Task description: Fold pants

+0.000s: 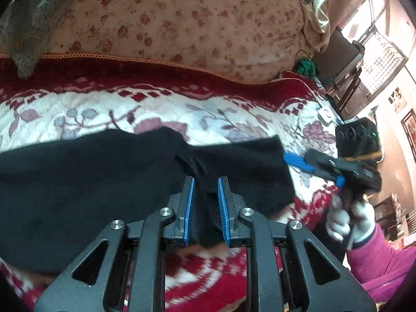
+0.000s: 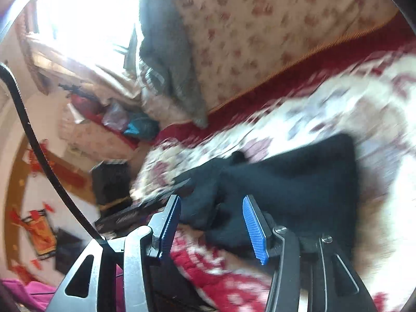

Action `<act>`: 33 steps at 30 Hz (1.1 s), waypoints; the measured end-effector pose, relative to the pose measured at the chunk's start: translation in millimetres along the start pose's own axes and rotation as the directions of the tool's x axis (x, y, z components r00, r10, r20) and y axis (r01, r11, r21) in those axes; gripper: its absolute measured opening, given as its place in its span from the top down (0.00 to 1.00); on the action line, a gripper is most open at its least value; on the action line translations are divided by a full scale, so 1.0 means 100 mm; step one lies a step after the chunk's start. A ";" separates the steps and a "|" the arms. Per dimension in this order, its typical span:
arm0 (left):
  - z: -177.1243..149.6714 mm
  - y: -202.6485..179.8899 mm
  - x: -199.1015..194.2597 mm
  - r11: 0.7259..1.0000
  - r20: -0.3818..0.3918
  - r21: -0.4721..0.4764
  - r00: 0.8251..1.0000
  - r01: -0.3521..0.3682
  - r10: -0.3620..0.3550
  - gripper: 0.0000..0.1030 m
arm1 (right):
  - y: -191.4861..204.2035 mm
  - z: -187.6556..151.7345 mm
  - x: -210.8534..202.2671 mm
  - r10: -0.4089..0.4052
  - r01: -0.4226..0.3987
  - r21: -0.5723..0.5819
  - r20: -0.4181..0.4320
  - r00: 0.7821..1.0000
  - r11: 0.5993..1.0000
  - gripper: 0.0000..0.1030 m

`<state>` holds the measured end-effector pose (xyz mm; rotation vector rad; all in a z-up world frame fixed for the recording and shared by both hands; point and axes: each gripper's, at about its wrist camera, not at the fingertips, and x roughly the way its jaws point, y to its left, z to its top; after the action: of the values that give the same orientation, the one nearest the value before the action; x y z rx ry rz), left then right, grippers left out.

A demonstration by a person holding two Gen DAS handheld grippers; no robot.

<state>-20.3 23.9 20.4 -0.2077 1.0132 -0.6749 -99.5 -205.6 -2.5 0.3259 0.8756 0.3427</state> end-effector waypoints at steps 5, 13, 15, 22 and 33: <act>-0.12 -0.35 0.05 0.995 0.031 -0.012 0.994 0.101 -0.101 0.84 | -0.18 0.06 0.04 -0.104 0.105 -0.022 0.015 0.994 0.994 0.53; -0.14 -0.39 0.65 0.995 -0.009 -0.011 0.995 -0.096 0.096 0.84 | -0.44 0.08 0.08 -0.161 0.157 0.050 0.089 0.983 0.986 0.58; -0.15 -0.21 0.71 0.995 -0.009 -0.072 0.997 -0.075 0.074 0.85 | -0.47 0.07 0.08 -0.170 0.167 0.039 0.099 0.980 0.985 0.62; -0.18 -0.15 0.66 0.994 0.012 -0.105 0.999 -0.041 0.043 0.84 | -0.57 0.00 0.03 -0.132 0.125 0.061 0.127 0.983 0.990 0.67; -0.20 -0.11 0.08 0.973 0.088 -0.156 0.978 -0.172 0.187 0.72 | 0.12 0.06 0.18 -0.165 0.169 -0.086 0.051 0.985 0.982 0.56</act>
<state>-38.6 13.4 8.6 -0.2739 0.9714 -0.4204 -86.0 -187.9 -6.1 0.1740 0.8354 0.2181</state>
